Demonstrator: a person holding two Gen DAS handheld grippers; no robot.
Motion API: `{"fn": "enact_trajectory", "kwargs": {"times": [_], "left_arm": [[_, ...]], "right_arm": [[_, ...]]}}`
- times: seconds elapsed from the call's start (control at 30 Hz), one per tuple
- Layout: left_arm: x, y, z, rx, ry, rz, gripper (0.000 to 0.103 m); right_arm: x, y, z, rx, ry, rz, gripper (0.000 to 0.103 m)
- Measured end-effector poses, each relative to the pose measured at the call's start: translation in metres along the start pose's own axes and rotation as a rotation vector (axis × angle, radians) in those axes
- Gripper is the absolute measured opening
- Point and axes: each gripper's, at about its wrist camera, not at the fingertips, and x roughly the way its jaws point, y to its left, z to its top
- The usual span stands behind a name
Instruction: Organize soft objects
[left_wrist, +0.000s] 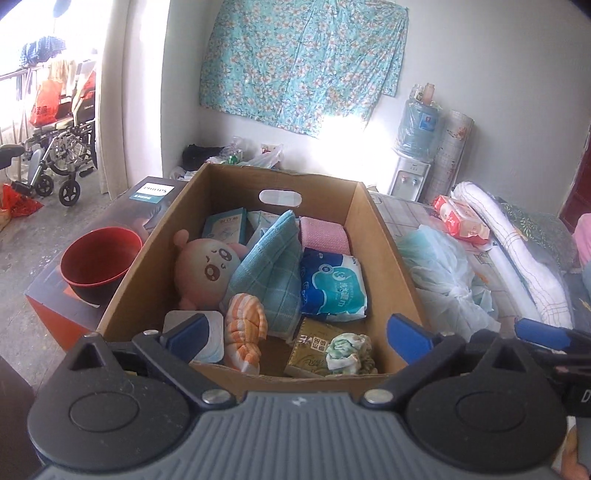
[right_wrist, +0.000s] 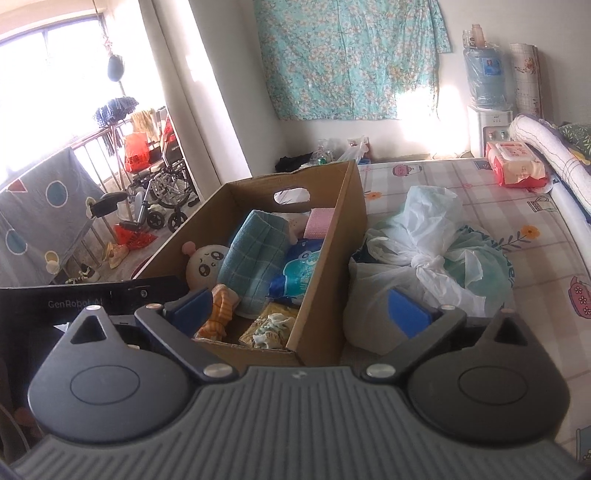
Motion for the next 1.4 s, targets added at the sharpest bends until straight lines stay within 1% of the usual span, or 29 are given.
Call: {"fn": "enact_trajectory", "kwargs": {"times": [0.17, 0.27, 0.3, 0.33, 0.4, 0.5, 0.63, 0.77, 0.93, 1.17, 1.4], "left_arm": [[0.002, 0.013, -0.019, -0.021, 0.055, 0.070, 0.103], [0.006, 0.019, -0.032, -0.014, 0.083, 0.165, 0.103], [0.007, 0.022, -0.036, -0.022, 0.096, 0.178, 0.103], [0.006, 0.025, -0.039, -0.032, 0.100, 0.169, 0.103], [0.003, 0.032, -0.046, -0.058, 0.107, 0.116, 0.103], [-0.003, 0.035, -0.051, -0.092, 0.112, 0.063, 0.103], [-0.009, 0.028, -0.052, -0.063, 0.109, 0.074, 0.103], [-0.007, 0.024, -0.050, -0.064, 0.132, 0.055, 0.103], [-0.006, 0.022, -0.048, -0.069, 0.140, 0.065, 0.103], [-0.004, 0.015, -0.046, -0.033, 0.138, 0.094, 0.103], [-0.001, 0.013, -0.043, -0.022, 0.146, 0.107, 0.103]], "right_arm": [[0.010, 0.015, -0.012, -0.048, 0.054, -0.050, 0.102], [0.015, 0.021, -0.018, -0.068, 0.078, -0.066, 0.102], [0.015, 0.022, -0.020, -0.069, 0.082, -0.067, 0.102], [0.016, 0.023, -0.021, -0.071, 0.085, -0.068, 0.102], [0.017, 0.025, -0.024, -0.078, 0.094, -0.071, 0.102], [0.020, 0.029, -0.026, -0.097, 0.104, -0.085, 0.102], [0.023, 0.034, -0.028, -0.116, 0.119, -0.083, 0.102], [0.026, 0.037, -0.030, -0.131, 0.134, -0.080, 0.102], [0.029, 0.035, -0.031, -0.127, 0.146, -0.088, 0.102], [0.030, 0.033, -0.030, -0.122, 0.150, -0.087, 0.102], [0.032, 0.030, -0.031, -0.107, 0.158, -0.084, 0.102]]}}
